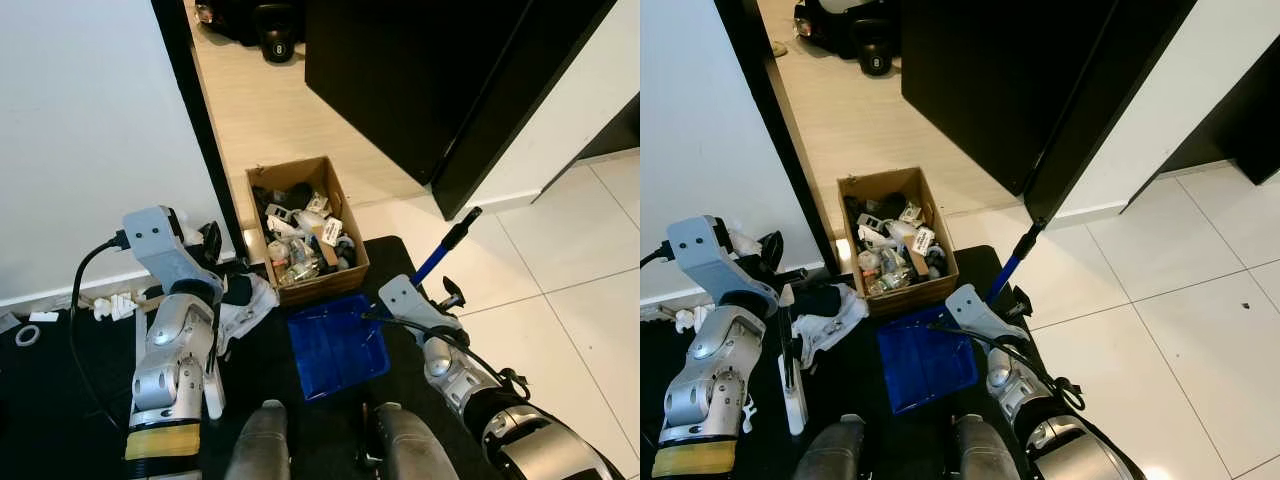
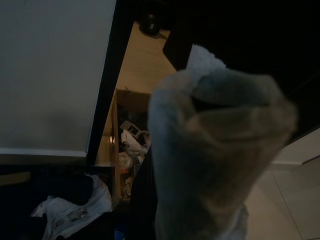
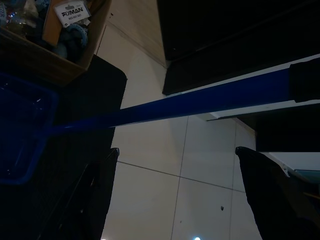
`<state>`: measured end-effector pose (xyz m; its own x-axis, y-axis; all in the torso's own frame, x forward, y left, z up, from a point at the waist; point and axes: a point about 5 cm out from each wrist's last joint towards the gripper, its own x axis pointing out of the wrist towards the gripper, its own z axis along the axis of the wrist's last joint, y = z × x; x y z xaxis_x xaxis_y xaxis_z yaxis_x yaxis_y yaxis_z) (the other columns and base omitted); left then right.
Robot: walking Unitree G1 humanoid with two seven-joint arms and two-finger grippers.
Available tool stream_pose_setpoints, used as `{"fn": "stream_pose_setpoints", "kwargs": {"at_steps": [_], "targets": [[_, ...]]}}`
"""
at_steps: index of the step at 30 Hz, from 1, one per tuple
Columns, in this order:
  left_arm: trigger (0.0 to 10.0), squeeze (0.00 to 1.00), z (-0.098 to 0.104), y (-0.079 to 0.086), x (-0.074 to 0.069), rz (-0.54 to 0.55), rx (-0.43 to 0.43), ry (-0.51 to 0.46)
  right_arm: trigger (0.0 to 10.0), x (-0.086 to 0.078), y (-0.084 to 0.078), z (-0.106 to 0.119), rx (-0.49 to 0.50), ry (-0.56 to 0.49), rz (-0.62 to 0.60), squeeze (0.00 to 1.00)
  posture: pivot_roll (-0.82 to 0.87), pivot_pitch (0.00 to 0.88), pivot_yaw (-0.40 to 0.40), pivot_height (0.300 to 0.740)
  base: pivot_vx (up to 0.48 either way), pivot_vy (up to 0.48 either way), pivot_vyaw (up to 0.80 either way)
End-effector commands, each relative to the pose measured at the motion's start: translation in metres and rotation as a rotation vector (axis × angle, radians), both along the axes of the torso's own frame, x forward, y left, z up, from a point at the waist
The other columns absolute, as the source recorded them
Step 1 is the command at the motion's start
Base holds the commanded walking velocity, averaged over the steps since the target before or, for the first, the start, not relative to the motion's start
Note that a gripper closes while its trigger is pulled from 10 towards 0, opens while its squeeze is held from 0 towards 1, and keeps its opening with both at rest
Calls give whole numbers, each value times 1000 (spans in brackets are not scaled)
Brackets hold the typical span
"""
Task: Sweep floor
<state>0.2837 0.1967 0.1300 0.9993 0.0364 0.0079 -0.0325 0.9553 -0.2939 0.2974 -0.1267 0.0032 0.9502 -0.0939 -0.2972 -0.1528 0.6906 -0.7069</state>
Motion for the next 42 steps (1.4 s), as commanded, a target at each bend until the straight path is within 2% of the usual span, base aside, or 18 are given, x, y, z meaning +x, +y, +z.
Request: {"fn": "stream_pose_setpoints", "kwargs": {"at_steps": [1, 33, 42], "targets": [[10000, 0, 3, 0, -2, 4, 5, -15, 10000, -6, -3, -6, -6, 29, -10, 0, 104, 208, -69, 740, 0, 0, 0], [10000, 0, -1, -2, -3, 2, 2, -5, 10000, -8, -5, -8, -7, 31, -11, 0, 117, 195, -74, 740, 0, 0, 0], [10000, 0, 0, 1, -3, 16, 6, -8, 10000, -8, -4, -8, -7, 31, -10, 0, 122, 190, -76, 740, 0, 0, 0]]}}
